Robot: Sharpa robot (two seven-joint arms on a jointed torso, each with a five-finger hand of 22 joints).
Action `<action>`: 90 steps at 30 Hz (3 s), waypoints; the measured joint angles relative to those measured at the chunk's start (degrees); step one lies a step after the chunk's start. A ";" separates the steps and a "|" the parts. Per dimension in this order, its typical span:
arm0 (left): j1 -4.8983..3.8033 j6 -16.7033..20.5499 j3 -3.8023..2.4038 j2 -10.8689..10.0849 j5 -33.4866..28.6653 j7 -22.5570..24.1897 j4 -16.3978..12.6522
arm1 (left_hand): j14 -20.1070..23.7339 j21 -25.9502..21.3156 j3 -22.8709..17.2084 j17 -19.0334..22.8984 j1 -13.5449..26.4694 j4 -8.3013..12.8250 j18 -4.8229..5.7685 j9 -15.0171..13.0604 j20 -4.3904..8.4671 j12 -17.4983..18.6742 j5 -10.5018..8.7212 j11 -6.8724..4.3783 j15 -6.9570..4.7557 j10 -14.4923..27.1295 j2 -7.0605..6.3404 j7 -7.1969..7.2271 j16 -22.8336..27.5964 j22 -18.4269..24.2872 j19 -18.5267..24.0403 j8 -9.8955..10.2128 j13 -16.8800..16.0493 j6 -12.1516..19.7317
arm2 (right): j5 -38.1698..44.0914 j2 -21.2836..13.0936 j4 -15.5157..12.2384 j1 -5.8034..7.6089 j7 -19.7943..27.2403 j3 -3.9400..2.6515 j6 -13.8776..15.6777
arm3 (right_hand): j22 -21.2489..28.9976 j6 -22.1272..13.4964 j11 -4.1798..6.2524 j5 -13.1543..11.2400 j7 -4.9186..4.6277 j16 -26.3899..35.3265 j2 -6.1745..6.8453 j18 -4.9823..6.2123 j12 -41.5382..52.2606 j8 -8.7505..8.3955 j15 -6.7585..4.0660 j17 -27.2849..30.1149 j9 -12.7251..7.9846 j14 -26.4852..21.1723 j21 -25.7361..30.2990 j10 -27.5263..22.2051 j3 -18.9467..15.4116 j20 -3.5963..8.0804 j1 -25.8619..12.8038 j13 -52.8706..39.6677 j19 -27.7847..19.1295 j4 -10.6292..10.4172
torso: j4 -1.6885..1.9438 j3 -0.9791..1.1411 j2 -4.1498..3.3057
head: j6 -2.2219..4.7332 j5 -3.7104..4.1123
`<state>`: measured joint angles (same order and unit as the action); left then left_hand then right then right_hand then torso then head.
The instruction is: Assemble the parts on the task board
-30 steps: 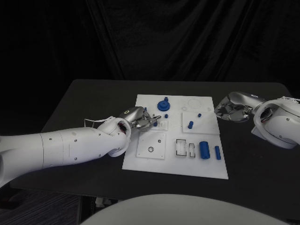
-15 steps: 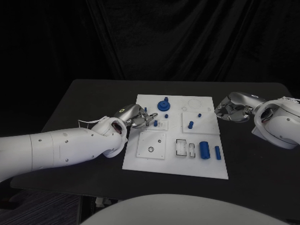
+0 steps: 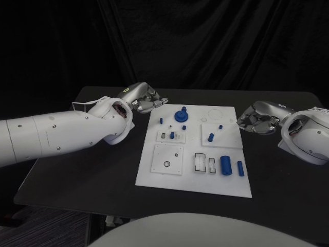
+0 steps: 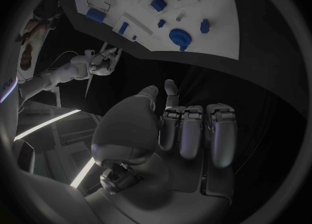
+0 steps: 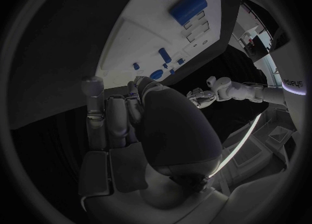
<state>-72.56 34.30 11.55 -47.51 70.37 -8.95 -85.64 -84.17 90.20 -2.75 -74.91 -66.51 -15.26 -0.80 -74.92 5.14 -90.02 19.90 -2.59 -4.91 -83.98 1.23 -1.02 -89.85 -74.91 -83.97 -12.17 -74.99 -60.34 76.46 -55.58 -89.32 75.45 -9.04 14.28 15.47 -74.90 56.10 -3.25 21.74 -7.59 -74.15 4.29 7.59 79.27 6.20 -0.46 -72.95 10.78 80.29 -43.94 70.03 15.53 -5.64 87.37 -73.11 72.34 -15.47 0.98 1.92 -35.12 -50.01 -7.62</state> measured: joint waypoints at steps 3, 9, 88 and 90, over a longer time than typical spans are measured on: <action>-1.47 -3.11 0.18 0.22 -0.60 -0.61 1.48 | 0.00 0.00 -0.31 0.00 -1.19 -0.16 0.00 -0.03 0.00 0.00 -0.95 0.00 0.00 0.00 -0.10 -0.38 0.00 0.00 0.00 0.44 0.00 0.80 | -0.02 0.01 -0.07 0.00 0.52 0.00 0.67 | 0.00 0.00 0.09 0.00 0.00 -0.62 0.00 0.00 0.48 0.00 -0.13 -0.52 0.08 0.56 -1.18 0.91 0.14 0.09 0.00 -0.55 0.69 0.14 | -0.01 -0.02 -0.02 | 0.00 -0.03; -2.99 -11.13 0.37 3.36 -4.02 -2.29 7.40 | 0.32 0.00 -1.37 0.00 -3.77 -0.44 0.00 -0.02 -0.27 0.00 -3.72 0.68 0.32 -0.05 0.47 -1.04 0.00 0.00 -0.02 1.19 0.00 3.27 | -0.15 0.01 -0.10 0.00 1.50 0.00 1.86 | -0.01 0.12 0.23 0.60 0.12 -1.12 0.00 0.01 0.83 0.00 -0.25 -1.05 0.12 0.99 -2.47 1.60 0.14 0.11 0.00 -1.02 1.35 0.14 | -0.01 0.01 -0.04 | 0.00 0.20; -3.37 -44.03 0.59 20.75 -13.72 -13.40 31.63 | 0.15 0.00 3.19 0.00 -0.82 0.49 0.00 0.49 -1.37 0.00 -7.47 1.48 1.17 -0.05 2.80 -1.74 0.00 0.00 -0.11 1.26 0.00 3.14 | -1.86 1.01 -0.01 -0.12 5.90 -0.01 4.81 | -0.01 0.92 0.39 2.63 0.29 -3.95 -0.22 0.00 2.66 0.21 -0.47 -1.97 0.44 2.82 -7.56 4.88 1.02 0.61 -0.22 -1.83 3.84 1.02 | -0.06 -0.03 -0.07 | 0.00 0.70; -3.32 -44.13 0.59 20.84 -13.72 -13.37 31.84 | 0.15 0.00 3.30 0.00 -0.82 0.60 0.00 0.49 -1.37 0.00 -7.47 1.48 1.16 -0.05 2.80 -1.74 0.00 0.00 -0.11 1.48 0.00 3.14 | -1.96 0.94 -0.01 -0.12 6.22 -0.01 5.09 | -0.01 0.92 0.38 2.75 0.29 -3.95 -0.22 0.01 2.66 0.21 -0.67 -1.97 0.44 3.03 -7.78 4.88 1.02 0.62 -0.22 -1.83 3.84 1.02 | -0.05 -0.04 -0.07 | 0.00 0.70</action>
<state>-75.88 -9.83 12.13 -26.66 56.66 -22.32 -53.80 -84.01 90.20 0.55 -74.91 -67.33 -14.65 -0.80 -74.44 3.77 -90.02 12.43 -1.11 -3.75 -84.03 4.02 -2.76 -89.85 -74.91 -84.09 -10.69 -75.00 -57.21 74.51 -54.64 -89.33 75.33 -2.82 14.27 20.56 -74.91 57.02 -2.87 24.49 -7.30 -78.10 4.06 7.60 81.93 6.41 -1.13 -74.92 11.23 83.32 -51.72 74.92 16.54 -5.02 87.14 -74.94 76.18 -14.45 0.93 1.88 -35.18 -50.01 -6.92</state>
